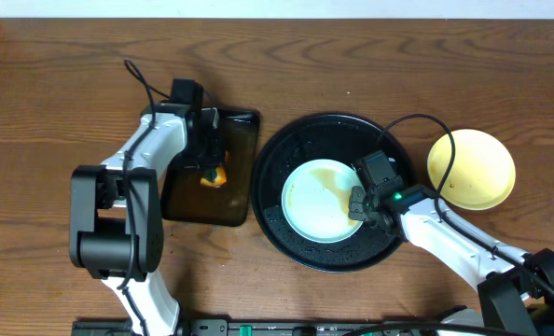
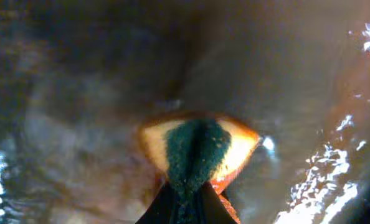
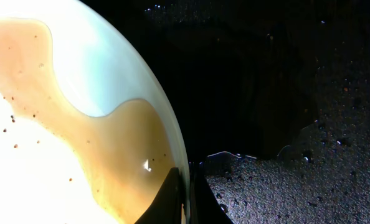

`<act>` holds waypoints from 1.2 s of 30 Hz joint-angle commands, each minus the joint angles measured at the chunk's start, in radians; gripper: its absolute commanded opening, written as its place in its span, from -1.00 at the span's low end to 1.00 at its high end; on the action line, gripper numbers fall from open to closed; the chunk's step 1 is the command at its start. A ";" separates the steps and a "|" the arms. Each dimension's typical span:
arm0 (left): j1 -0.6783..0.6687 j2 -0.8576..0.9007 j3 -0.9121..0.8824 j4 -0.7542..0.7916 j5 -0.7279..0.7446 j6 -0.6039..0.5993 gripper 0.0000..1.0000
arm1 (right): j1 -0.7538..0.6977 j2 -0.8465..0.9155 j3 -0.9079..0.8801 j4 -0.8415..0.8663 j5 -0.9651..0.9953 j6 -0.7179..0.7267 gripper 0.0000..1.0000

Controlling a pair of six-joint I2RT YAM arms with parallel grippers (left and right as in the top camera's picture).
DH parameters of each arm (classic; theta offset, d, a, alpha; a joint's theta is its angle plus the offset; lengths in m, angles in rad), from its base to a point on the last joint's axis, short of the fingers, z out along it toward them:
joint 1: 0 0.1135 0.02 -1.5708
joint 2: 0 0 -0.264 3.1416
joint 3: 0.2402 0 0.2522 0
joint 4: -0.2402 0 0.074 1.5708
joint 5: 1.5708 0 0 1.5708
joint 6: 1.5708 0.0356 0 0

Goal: Clean dirty plates on tray and stack at the side
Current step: 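Lower the sponge into the rectangular tray and open the left gripper, then lift the mint plate with the right gripper onto the yellow plate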

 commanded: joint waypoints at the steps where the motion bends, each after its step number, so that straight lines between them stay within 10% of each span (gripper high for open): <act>1: 0.004 0.028 -0.007 -0.006 -0.223 -0.195 -0.85 | -0.003 0.013 -0.015 -0.005 0.010 0.002 -0.97; 9: -0.017 -0.081 -0.004 -0.001 -0.019 0.008 -0.72 | -0.003 0.013 -0.015 -0.002 0.011 0.002 -0.98; 12: -0.018 -0.134 -0.004 -0.011 -0.023 0.012 0.43 | -0.003 0.013 -0.015 0.003 0.015 0.001 -0.98; 13: -0.018 -0.150 -0.004 -0.017 -0.023 0.012 0.51 | -0.004 0.013 -0.015 0.009 0.019 0.001 -0.98; 36: -0.018 -0.280 -0.004 -0.160 -0.022 -0.121 0.55 | -0.010 -0.278 0.099 0.086 0.285 -0.705 -0.98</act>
